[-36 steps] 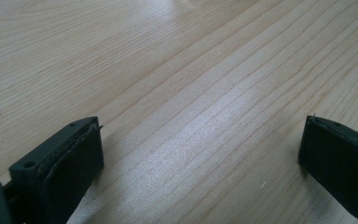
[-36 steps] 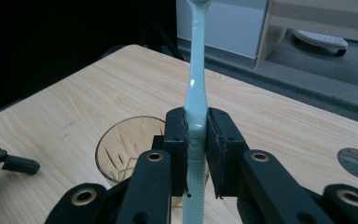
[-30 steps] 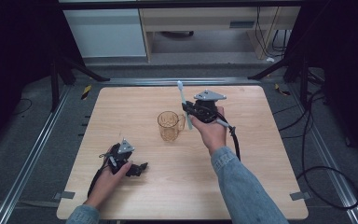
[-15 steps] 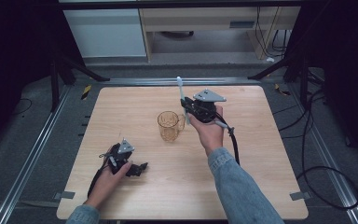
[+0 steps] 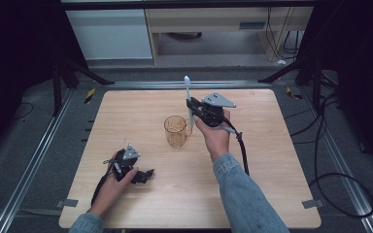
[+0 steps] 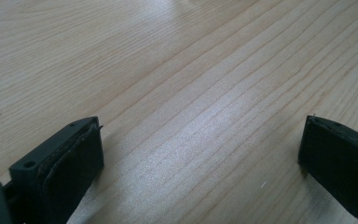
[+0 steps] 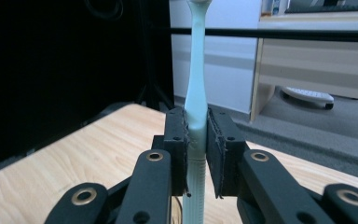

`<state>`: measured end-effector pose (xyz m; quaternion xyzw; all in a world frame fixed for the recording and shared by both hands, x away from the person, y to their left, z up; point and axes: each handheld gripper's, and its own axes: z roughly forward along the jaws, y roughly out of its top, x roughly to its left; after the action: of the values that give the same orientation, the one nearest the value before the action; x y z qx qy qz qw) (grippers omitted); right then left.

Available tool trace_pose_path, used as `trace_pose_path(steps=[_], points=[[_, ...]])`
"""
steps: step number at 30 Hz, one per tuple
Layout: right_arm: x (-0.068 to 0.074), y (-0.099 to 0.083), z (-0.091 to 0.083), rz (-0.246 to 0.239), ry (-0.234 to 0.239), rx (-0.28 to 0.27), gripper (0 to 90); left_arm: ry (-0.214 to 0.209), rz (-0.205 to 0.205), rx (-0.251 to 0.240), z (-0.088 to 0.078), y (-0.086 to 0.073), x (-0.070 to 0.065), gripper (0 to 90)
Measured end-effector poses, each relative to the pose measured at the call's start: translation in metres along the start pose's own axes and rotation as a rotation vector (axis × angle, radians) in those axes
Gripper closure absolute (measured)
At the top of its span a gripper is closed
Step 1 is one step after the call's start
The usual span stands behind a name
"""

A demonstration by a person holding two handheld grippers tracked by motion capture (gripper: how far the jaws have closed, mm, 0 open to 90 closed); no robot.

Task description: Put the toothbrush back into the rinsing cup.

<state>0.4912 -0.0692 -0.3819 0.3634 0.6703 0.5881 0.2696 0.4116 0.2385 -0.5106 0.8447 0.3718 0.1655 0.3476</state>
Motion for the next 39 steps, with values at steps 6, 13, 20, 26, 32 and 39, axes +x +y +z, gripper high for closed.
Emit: trace_pose_path(steps=[6,13,20,26,32,39], points=[[-0.001,-0.003,0.004,0.005,-0.015,-0.054,78.7,0.000,0.000,0.000,0.000,0.000,0.000,0.0],[-0.005,-0.014,0.006,0.037,-0.033,-0.119,78.8,0.000,0.000,0.000,0.000,0.000,0.000,0.0],[-0.009,-0.020,0.006,0.061,-0.035,-0.159,78.8,0.000,0.000,0.000,0.000,0.000,0.000,0.0],[-0.009,-0.020,0.004,0.079,-0.047,-0.195,78.8,0.000,0.000,-0.001,0.000,0.000,0.000,0.0],[-0.008,-0.024,0.004,0.074,-0.055,-0.200,78.8,0.000,0.000,-0.001,0.000,0.000,0.000,0.0],[-0.008,-0.027,0.005,0.078,-0.052,-0.205,78.8,0.000,-0.001,-0.001,0.000,0.000,0.000,0.0]])
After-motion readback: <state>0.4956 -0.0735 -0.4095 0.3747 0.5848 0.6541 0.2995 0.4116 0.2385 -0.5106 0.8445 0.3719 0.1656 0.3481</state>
